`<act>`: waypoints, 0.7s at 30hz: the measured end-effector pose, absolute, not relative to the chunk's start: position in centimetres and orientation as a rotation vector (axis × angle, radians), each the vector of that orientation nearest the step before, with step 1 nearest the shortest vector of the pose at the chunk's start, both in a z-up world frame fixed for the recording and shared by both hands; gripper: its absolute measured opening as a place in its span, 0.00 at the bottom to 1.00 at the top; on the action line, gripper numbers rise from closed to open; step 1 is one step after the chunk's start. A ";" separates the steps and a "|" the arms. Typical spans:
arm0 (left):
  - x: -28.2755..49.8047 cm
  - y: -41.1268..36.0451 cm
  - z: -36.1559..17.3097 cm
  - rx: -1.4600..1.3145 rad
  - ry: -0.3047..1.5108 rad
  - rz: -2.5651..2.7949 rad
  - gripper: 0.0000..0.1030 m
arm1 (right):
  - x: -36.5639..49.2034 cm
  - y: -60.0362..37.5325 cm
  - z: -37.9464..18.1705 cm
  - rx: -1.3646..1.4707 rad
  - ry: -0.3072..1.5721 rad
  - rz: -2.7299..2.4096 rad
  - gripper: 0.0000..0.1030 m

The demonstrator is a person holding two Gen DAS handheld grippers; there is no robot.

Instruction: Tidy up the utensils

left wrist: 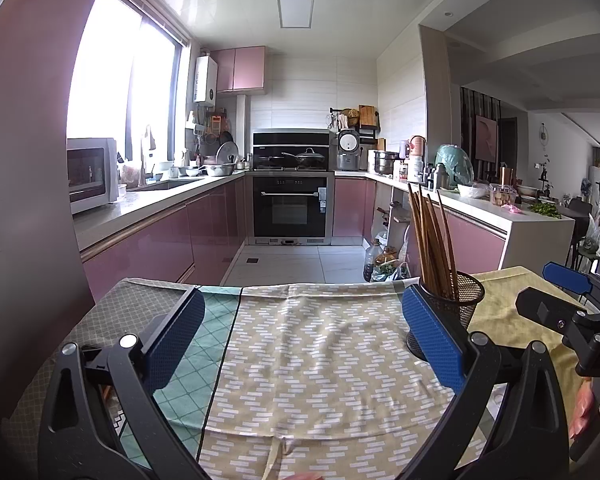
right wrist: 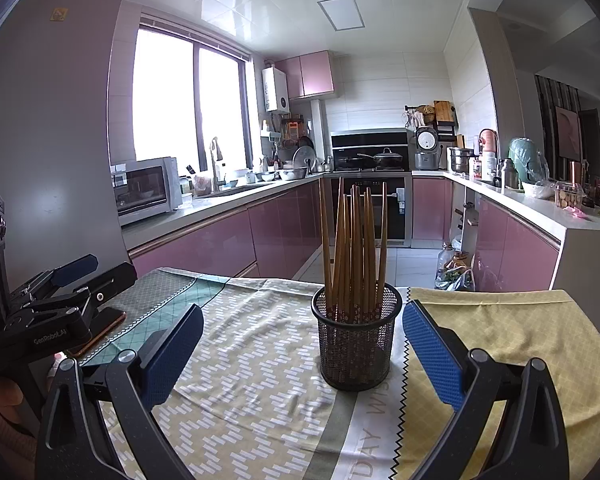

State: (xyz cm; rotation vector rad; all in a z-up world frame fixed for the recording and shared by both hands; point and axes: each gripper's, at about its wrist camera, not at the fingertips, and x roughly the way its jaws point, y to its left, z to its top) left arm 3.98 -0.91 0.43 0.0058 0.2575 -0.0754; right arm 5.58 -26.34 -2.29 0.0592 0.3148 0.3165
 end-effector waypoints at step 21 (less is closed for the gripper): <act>4.0 -0.9 0.4 0.006 0.260 -0.076 0.95 | 5.7 -26.4 -2.1 0.063 0.318 0.319 0.94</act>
